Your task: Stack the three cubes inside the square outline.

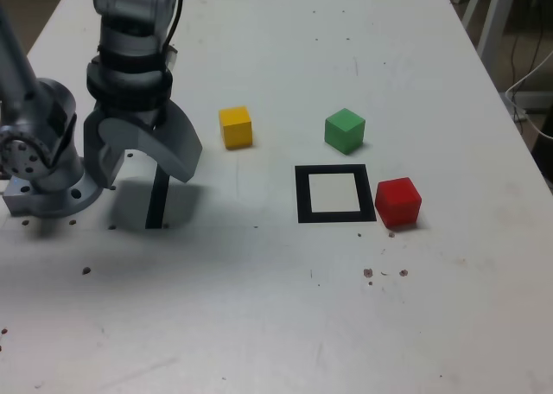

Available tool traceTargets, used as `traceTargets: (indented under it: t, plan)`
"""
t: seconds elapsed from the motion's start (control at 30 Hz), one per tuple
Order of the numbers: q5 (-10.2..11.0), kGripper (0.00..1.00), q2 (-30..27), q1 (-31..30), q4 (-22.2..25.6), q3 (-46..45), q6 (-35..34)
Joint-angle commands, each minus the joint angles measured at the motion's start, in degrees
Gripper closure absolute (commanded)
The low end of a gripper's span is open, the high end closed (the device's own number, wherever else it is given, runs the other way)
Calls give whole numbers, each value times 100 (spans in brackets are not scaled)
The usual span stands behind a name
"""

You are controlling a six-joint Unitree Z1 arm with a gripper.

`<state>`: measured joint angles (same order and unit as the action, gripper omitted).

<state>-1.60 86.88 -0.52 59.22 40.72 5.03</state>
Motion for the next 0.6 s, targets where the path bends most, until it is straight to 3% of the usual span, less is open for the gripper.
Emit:
traceTargets:
  t: [0.0, 0.3, 0.57]
  plan:
    - [11, 1, 22, 8, -37, -4, -10]
    - [46, 1, 35, 8, -348, 28, -10]
    - [-52, 0, 210, -30, -261, 333, -28]
